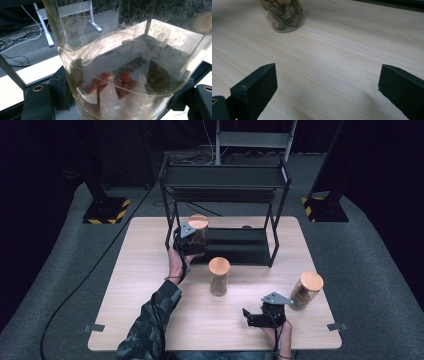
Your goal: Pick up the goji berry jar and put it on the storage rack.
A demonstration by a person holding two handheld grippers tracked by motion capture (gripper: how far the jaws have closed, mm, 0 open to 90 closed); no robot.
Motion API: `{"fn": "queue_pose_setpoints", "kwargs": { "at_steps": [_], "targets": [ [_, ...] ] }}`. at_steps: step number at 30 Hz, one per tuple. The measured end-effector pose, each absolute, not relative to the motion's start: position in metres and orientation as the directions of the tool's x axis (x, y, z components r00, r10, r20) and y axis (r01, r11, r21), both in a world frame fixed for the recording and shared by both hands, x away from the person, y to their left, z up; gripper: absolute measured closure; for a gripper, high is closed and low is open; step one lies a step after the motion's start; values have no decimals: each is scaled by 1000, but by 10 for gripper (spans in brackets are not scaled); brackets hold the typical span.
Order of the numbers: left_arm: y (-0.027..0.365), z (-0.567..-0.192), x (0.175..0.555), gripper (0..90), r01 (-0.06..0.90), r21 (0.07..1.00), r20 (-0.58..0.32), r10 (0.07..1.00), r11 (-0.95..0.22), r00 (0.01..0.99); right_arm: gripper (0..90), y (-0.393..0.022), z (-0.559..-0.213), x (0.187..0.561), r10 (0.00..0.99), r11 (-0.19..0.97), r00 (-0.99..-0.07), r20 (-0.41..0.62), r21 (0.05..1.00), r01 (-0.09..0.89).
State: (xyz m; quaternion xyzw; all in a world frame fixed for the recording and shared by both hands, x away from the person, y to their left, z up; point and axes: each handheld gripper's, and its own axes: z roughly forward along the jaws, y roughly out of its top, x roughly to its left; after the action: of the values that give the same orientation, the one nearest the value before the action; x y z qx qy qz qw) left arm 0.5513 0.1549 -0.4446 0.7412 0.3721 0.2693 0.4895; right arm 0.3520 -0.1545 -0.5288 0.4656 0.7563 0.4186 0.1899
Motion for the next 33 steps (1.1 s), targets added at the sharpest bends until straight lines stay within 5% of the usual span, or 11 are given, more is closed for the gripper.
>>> {"fn": "queue_pose_setpoints", "kwargs": {
  "at_steps": [33],
  "targets": [
    [148, -468, 569, 250, 307, 912, 67, 838, -272, 542, 10, -155, -529, 351, 865, 208, -490, 106, 813, 543]
  ]
}}
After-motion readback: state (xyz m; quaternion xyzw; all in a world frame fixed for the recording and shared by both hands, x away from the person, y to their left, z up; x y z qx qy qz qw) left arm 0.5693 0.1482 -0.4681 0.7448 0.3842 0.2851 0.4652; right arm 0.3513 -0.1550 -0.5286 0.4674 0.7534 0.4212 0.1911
